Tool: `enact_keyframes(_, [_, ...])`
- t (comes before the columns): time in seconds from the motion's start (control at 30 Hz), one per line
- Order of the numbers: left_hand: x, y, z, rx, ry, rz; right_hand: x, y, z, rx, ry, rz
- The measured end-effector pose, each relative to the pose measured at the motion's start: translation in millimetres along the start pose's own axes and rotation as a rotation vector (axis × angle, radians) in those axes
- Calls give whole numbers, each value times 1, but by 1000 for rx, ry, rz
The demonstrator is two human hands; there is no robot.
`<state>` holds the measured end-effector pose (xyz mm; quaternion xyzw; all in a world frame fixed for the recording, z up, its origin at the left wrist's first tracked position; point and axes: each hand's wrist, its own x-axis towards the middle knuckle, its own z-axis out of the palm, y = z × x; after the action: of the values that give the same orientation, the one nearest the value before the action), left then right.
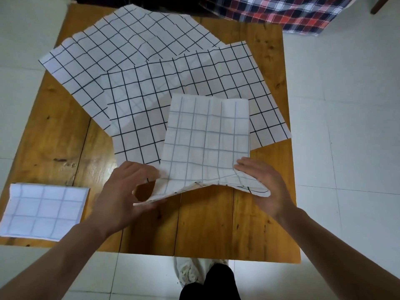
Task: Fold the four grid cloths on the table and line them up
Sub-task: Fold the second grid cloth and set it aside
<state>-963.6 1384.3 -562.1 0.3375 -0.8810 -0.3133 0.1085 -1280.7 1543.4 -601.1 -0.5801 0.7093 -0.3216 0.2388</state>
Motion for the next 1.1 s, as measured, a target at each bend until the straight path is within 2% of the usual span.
enact_keyframes(0.1, [14, -16, 14, 47, -4, 33, 1, -2, -1, -15, -20, 20])
enact_keyframes(0.2, [32, -22, 29, 106, 36, 20, 0, 8, -2, 18, -48, -34])
enact_keyframes(0.33, [48, -19, 31, 38, 18, 21, 1, 20, 0, 92, -62, -22])
enact_keyframes(0.47, [52, -25, 32, 83, -54, 23, 1, 32, 2, 262, -23, -10])
enact_keyframes(0.57, [55, -33, 32, 249, -74, -19, 7, 29, -2, 317, 67, 26])
enact_keyframes(0.67, [54, -27, 30, 72, -68, -94, 16, 18, -9, 65, 96, 132])
enact_keyframes(0.73, [52, -26, 28, 13, -64, -149, 24, 8, -13, 69, 92, 212])
enact_keyframes(0.87, [62, -20, 31, 4, -56, -278, 37, 3, -15, 35, 112, 246])
enact_keyframes(1.1, [66, -4, 32, -126, 16, -395, 54, 8, -14, 22, 78, 375])
